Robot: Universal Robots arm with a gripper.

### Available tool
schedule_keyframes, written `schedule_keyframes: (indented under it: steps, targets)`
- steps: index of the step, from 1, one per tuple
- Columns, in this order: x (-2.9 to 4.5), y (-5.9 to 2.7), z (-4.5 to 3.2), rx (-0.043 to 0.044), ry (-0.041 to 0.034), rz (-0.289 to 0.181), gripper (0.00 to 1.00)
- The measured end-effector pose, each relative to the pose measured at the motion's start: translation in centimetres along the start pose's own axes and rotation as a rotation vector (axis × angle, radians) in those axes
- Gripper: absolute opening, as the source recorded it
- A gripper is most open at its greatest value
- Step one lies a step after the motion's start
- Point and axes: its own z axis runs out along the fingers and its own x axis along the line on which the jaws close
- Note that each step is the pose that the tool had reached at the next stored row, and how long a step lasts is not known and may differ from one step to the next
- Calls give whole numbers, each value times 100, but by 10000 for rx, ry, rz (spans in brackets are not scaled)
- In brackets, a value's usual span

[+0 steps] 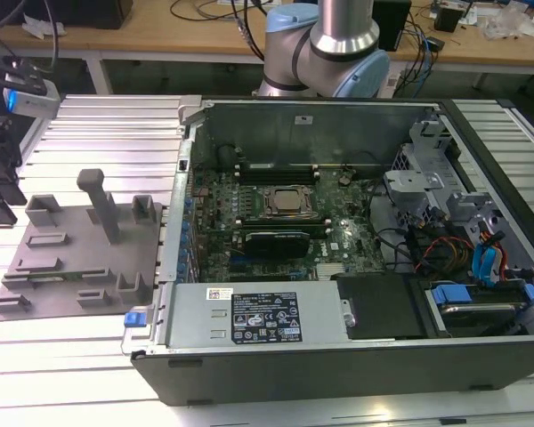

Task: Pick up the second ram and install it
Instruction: 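Pick up the second ram and move it above second insertion slot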

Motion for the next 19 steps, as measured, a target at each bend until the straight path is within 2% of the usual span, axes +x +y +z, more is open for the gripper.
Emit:
schedule_keyframes:
  steps: [5, 15, 19]
  targets:
    - [2, -3, 70, -1, 0, 0, 34]
    - [4, -7, 163, 0, 0, 0, 34]
    - [6, -10, 227, 0, 1, 0, 34]
